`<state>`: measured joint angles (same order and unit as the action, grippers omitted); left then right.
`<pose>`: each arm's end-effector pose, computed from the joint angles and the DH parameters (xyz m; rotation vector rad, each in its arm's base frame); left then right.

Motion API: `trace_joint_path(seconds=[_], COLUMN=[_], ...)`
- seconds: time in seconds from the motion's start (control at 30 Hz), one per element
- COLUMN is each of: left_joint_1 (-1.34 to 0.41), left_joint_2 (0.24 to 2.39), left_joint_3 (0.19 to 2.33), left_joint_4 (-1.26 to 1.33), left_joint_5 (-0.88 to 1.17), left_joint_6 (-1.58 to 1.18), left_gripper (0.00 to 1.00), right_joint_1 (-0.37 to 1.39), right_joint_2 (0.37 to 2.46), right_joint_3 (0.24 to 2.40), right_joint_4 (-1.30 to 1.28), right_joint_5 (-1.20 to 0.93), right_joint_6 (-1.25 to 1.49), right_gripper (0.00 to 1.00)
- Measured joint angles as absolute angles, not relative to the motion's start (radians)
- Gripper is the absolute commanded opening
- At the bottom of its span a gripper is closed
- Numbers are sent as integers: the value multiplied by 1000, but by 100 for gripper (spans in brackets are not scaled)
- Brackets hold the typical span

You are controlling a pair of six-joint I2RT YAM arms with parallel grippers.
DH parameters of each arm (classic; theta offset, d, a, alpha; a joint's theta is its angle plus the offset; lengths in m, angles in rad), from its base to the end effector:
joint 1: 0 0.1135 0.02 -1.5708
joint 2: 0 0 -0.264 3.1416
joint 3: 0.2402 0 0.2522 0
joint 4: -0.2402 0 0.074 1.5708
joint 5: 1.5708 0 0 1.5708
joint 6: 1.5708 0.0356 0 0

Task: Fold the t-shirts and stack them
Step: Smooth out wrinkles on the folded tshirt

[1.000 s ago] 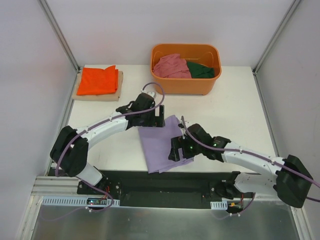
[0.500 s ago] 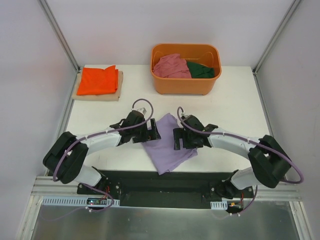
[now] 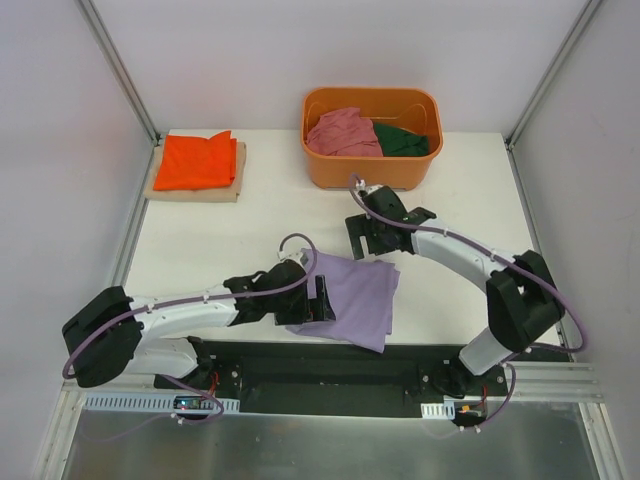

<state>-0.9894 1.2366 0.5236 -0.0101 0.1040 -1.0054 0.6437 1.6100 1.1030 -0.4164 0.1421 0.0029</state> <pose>0.1287 -0.2026 0.1757 0.0398 2.5684 -1.0459 0.2746 0.1997 0.2237 -0.7257 2.3752 0.0971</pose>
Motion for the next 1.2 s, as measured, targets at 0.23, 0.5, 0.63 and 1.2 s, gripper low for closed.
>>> trace_joint_path(seconds=[0.23, 0.5, 0.63, 1.2], left_joint_1=[-952, -773, -764, -618], left_joint_2=[1222, 1374, 1484, 1758], left_joint_3=[730, 926, 971, 1056], left_joint_4=[-215, -186, -161, -125], left_joint_5=[-103, -53, 7, 134], left_joint_6=[-916, -767, -723, -655], left_gripper=[99, 99, 99, 99], right_joint_1=[644, 665, 670, 576], right_joint_2=[1354, 1199, 1222, 1348], right_joint_3=[963, 656, 640, 659], right_joint_4=[-418, -269, -235, -261], right_joint_5=[-13, -350, -390, -276], right_joint_6=[56, 209, 236, 212], right_gripper=[96, 96, 96, 96])
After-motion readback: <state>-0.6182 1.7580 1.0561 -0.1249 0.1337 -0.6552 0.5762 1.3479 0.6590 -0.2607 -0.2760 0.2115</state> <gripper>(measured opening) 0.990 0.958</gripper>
